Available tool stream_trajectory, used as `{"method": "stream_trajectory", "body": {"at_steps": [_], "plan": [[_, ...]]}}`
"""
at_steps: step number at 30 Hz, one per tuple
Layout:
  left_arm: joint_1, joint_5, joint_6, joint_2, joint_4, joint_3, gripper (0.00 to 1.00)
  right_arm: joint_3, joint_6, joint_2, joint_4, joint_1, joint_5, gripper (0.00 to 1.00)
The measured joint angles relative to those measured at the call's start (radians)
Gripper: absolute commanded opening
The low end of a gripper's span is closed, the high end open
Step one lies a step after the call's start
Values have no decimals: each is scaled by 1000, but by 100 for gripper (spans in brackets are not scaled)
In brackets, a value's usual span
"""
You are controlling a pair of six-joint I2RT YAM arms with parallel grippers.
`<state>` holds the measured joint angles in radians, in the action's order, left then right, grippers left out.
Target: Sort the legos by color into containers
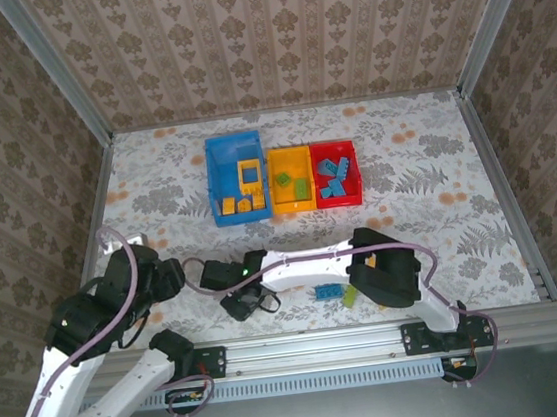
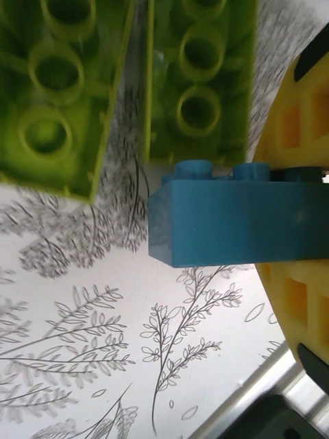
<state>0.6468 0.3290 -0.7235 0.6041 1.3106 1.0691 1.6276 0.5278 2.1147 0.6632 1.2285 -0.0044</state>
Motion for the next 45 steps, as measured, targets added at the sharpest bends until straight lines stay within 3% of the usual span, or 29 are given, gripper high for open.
{"method": "stream_trajectory", "body": {"at_steps": [5, 10, 13, 20, 25, 30, 40, 45], "plan": [[0, -78, 38, 82, -122, 0, 64, -89, 9, -233, 24, -130, 34, 15], [1, -179, 87, 234, -295, 5, 64, -173, 20, -507, 24, -381, 96, 14], [9, -235, 113, 336, -401, 23, 63, -188, 17, -553, 51, -531, 152, 14], [65, -332, 180, 552, -594, 103, 63, -44, -38, -314, 172, -696, 280, 15], [96, -384, 217, 651, -687, 116, 63, 97, -61, -118, 247, -743, 357, 17], [111, -406, 244, 691, -708, 117, 64, 174, -65, -23, 306, -760, 402, 19], [111, -412, 261, 692, -713, 118, 64, 206, -82, 45, 365, -760, 456, 45], [111, -417, 280, 692, -713, 118, 65, 220, -84, 45, 371, -755, 469, 51]]}}
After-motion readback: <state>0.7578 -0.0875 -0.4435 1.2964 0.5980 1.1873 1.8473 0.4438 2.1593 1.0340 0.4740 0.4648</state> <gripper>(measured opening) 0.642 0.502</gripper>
